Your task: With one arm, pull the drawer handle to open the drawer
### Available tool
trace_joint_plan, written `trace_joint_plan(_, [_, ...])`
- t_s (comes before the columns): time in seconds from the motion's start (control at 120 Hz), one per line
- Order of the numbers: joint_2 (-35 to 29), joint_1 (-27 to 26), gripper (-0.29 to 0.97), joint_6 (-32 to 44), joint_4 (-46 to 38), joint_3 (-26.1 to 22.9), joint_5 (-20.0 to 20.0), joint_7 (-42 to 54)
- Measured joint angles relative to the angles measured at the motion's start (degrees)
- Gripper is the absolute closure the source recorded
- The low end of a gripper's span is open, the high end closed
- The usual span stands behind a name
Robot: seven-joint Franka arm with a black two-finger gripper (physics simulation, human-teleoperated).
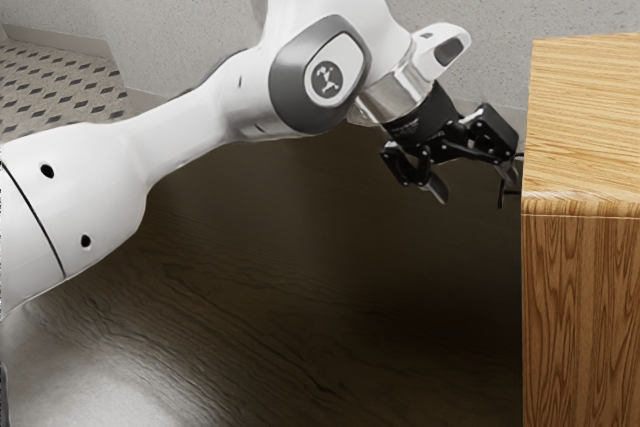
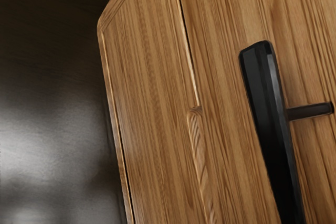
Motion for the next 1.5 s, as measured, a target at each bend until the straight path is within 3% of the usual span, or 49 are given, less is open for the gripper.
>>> trace_joint_plan(0.6, [-0.60, 1.55, 0.00, -0.56, -1.63, 0.57, -0.06, 0.15])
trace_joint_plan(1.5, [-11.41, 6.96, 0.00, -2.46, -14.31, 6.39, -0.05, 1.05])
